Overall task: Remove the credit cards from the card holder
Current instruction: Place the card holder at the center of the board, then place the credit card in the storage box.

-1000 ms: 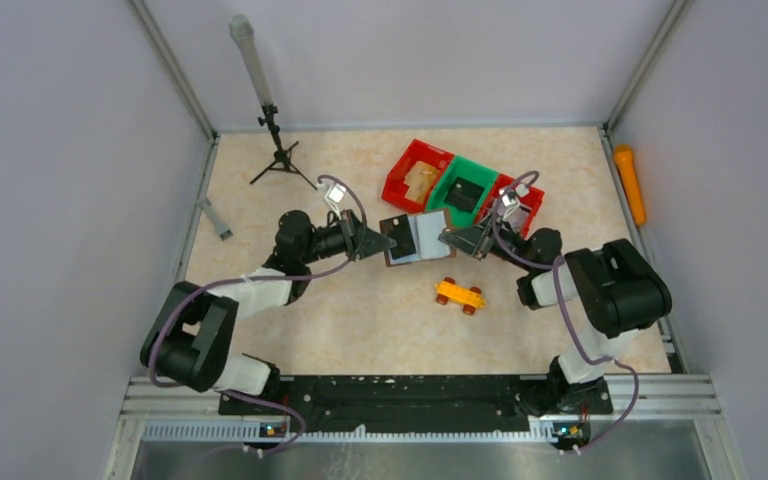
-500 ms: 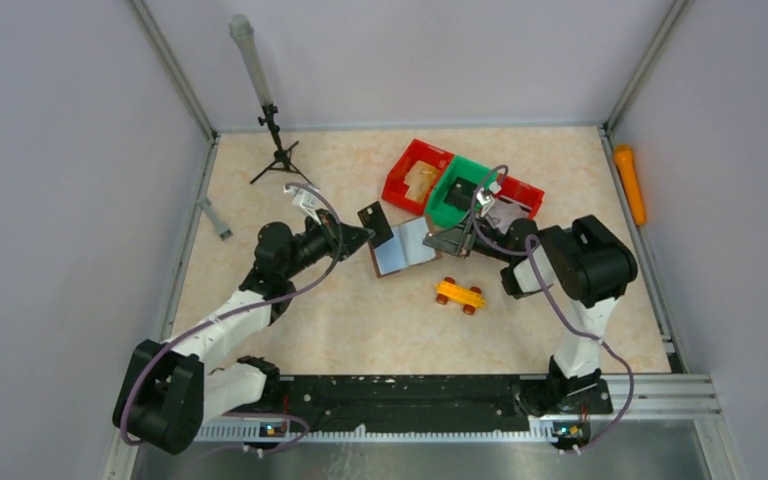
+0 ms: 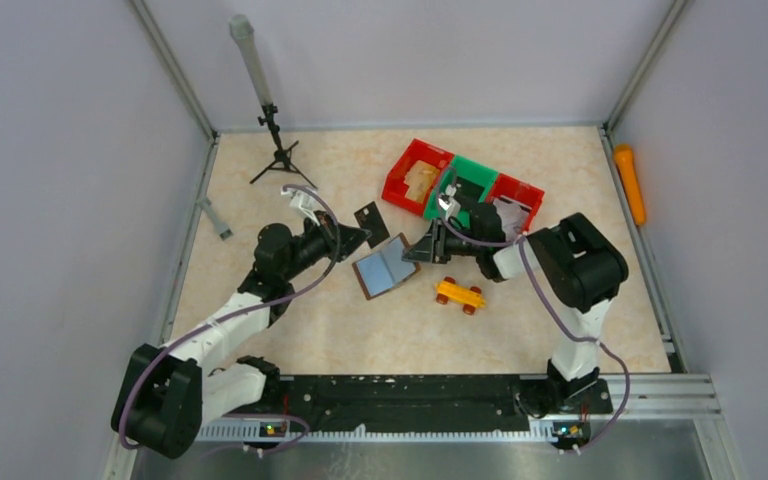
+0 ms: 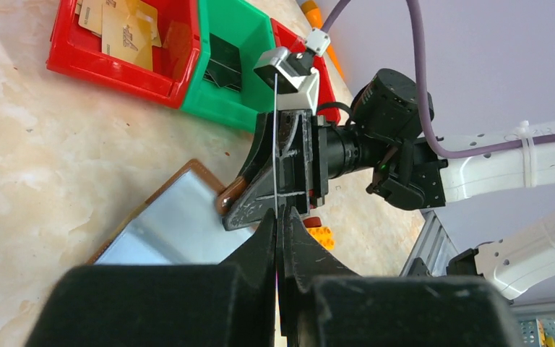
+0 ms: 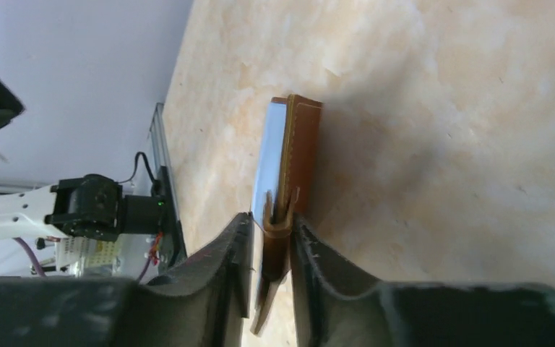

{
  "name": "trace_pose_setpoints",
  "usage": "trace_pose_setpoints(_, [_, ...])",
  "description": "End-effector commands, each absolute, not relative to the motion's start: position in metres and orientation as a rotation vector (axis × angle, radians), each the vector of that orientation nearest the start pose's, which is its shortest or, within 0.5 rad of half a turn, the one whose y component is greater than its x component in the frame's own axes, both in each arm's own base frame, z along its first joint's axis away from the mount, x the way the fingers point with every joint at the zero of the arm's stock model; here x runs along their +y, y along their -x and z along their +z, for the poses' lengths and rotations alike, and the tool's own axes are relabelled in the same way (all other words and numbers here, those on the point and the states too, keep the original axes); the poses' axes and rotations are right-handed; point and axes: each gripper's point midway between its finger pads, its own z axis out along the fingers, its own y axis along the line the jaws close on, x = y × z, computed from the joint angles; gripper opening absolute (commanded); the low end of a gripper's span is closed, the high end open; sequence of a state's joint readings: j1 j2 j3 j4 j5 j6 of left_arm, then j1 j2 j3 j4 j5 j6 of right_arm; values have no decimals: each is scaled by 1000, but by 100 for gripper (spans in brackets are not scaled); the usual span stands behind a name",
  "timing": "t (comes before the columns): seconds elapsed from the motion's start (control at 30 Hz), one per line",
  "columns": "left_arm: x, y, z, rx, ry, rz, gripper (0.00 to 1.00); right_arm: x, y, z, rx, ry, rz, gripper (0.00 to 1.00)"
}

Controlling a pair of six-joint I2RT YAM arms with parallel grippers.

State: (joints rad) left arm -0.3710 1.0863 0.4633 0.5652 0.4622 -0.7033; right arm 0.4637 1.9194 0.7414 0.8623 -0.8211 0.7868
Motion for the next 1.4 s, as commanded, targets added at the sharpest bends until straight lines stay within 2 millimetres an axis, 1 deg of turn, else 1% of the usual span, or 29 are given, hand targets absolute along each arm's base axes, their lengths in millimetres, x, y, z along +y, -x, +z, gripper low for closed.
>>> trace_pose_setpoints(0.0, [-220, -287, 217, 1717, -114, -1169, 0, 318, -310, 88, 2069, 402, 1468, 35])
trace_pose_setpoints(0.03, [-221, -287, 216, 1719, -116, -1171, 0, 316, -311, 90, 2066, 402, 1442, 41])
trace_pose_setpoints(0.13, [-222, -287, 216, 1720, -120, -1179, 0, 308, -314, 99, 2048, 408, 1350, 51])
trace_pose_setpoints(0.23, [-226, -286, 216, 1723, -137, -1205, 0, 298, -316, 115, 2003, 430, 1246, 55])
trace_pose_setpoints(0.27, [-228, -286, 216, 1727, -145, -1218, 0, 294, -316, 128, 1956, 441, 1215, 57])
trace_pose_setpoints(0.3, [-231, -285, 216, 1731, -157, -1236, 0, 290, -316, 136, 1917, 444, 1189, 59])
trace_pose_setpoints(0.4, [-237, -285, 213, 1744, -177, -1277, 0, 283, -308, 160, 1795, 464, 1172, 62])
trace_pose_setpoints(0.53, [-242, -282, 214, 1739, -202, -1307, 0, 282, -295, 182, 1680, 500, 1200, 62])
trace_pose_setpoints(0.63, [-253, -275, 217, 1734, -265, -1358, 0, 285, -284, 193, 1616, 540, 1258, 62])
trace_pose_setpoints(0.73, [-263, -269, 220, 1718, -317, -1411, 0, 287, -279, 198, 1585, 559, 1298, 62])
trace_pose_setpoints(0.87, [-267, -265, 221, 1710, -343, -1439, 0, 289, -273, 204, 1553, 572, 1335, 61])
trace_pose_setpoints(1.13, [-277, -259, 221, 1711, -394, -1484, 0, 294, -267, 209, 1526, 593, 1404, 53])
trace_pose_setpoints(1.27, [-278, -258, 222, 1706, -400, -1485, 0, 298, -263, 207, 1531, 610, 1460, 50])
trace_pose_setpoints(1.37, [-277, -257, 223, 1700, -403, -1478, 0, 301, -260, 208, 1518, 624, 1506, 46])
